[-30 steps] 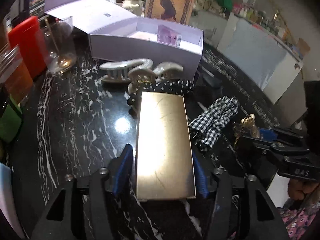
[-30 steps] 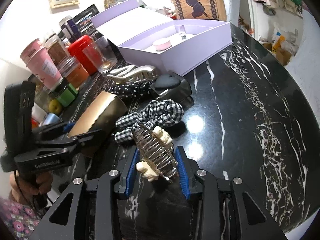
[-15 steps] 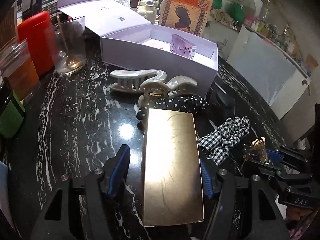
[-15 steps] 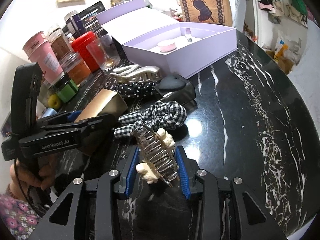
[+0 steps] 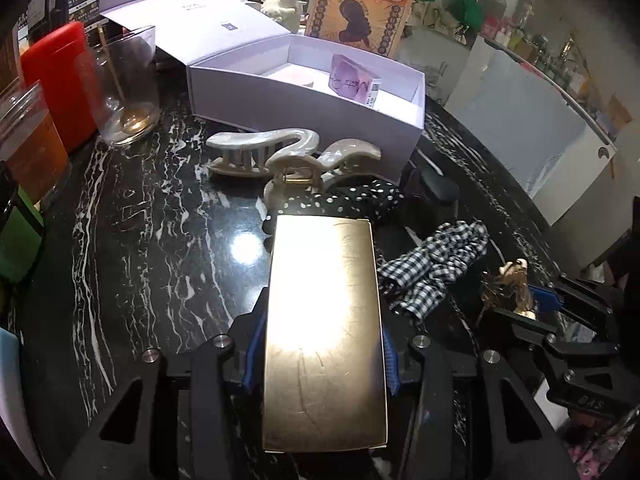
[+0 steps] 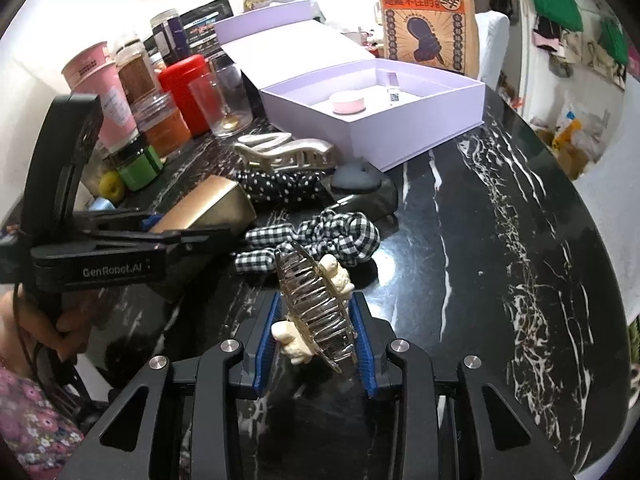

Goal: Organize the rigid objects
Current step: 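Lift and carry the gold plate and claw clip toward the lavender box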

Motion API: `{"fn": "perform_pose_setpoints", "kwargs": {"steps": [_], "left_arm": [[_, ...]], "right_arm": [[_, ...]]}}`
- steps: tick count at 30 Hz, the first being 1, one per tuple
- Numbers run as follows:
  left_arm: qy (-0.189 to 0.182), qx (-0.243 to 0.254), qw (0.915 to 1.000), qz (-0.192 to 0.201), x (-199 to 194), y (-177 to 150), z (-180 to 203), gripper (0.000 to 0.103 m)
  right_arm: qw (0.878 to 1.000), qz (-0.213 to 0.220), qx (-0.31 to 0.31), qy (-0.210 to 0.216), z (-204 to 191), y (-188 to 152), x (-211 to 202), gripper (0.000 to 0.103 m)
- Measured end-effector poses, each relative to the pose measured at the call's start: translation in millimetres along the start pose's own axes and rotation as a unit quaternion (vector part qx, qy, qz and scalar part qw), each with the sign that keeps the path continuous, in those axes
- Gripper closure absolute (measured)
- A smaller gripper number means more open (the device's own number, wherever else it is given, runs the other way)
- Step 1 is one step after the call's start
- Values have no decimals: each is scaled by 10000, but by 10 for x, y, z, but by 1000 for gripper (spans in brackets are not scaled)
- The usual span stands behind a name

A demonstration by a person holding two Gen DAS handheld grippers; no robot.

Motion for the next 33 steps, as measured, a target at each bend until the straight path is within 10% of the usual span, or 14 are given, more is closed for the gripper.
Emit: {"fn": "perform_pose_setpoints", "kwargs": {"steps": [33], "left_arm": [[-13, 494, 9956, 802, -511, 716, -29, 57]], "right_arm": [[9973, 417, -538, 279, -162, 806, -123, 69]]}}
Point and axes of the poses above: each gripper's, at about its wrist camera, not at the fingertips, and x roughly the way its jaws point, z to its right, y to its top, the point moved 3 cm from there along x, roughly the way its jaws point, and after that the axes turned 9 degrees about x, right-handed, at the moved point
